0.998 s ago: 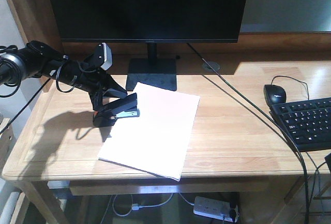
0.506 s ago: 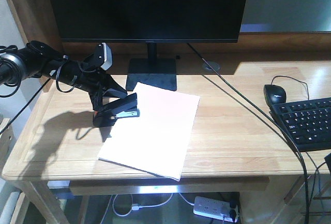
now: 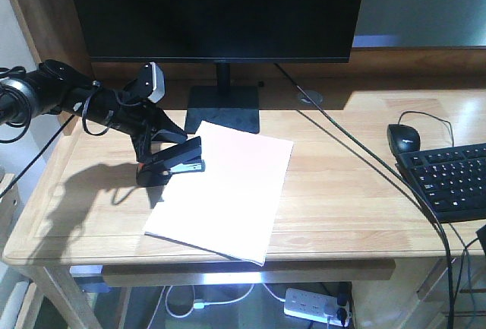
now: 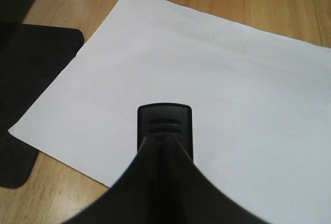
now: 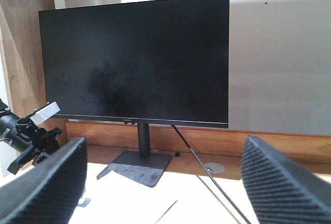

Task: Grab stapler and paper to desk for stapling

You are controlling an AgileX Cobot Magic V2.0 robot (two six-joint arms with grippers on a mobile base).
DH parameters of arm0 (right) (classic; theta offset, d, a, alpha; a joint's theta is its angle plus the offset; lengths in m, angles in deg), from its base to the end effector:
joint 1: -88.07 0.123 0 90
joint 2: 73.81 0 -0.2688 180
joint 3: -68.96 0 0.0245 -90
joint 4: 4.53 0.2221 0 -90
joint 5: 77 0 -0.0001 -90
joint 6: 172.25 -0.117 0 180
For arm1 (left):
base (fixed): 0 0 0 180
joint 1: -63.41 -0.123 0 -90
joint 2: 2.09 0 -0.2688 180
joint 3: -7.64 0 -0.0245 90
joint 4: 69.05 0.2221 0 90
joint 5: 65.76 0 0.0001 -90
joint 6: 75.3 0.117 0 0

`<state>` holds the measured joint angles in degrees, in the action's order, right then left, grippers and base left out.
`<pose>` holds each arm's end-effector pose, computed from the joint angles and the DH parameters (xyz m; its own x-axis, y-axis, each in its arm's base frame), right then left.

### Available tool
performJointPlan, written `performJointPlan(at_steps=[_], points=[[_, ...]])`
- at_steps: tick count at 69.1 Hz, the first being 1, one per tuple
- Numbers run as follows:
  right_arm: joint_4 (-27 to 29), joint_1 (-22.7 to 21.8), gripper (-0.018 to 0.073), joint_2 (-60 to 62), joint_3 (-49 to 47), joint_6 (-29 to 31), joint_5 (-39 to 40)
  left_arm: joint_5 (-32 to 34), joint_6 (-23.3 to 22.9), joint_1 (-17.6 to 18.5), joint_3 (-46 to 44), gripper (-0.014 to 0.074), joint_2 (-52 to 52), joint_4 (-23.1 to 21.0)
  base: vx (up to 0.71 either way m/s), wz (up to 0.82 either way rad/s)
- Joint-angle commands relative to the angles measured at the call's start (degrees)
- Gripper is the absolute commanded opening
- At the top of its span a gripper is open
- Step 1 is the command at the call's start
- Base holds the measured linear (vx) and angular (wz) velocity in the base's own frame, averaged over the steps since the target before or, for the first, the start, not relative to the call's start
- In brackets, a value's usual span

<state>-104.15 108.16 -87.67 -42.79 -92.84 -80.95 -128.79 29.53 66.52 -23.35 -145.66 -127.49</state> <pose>0.0695 0.0169 0.2595 0.1350 0.0669 -0.9886 -0.2819 0.9591 0.0265 0.4532 -0.1136 0.1492 -0.0494 0.6084 -0.7921 0.9789 0.1868 0.0824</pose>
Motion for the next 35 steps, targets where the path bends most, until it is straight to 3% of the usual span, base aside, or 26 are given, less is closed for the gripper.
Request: performJointPlan(at_steps=[1,13,25,35], points=[[-3.2,-0.3,0.057,-0.5,-1.5,0.2,-0.8,-0.3,0.8,0.8,-1.5,-0.0006,3.7,-4.0,0.0,0.0],[-3.2,-0.3,0.057,-0.5,-1.5,0.2,-0.8,1.7,0.8,2.4,-1.5,-0.0006,3.7,-3.5,0.0,0.0],[-3.2,-0.3,0.057,-0.5,-1.5,0.2,-0.8,5.6,-2.2,3.3,-1.5,-0.0006,3.4,-0.8,0.0,0.0],[-3.2,-0.3,0.057,-0.5,-1.5,0.2,-0.8,4.9,-3.5,3.3,-1.5,-0.0006,1.3,1.0,0.0,0.0]])
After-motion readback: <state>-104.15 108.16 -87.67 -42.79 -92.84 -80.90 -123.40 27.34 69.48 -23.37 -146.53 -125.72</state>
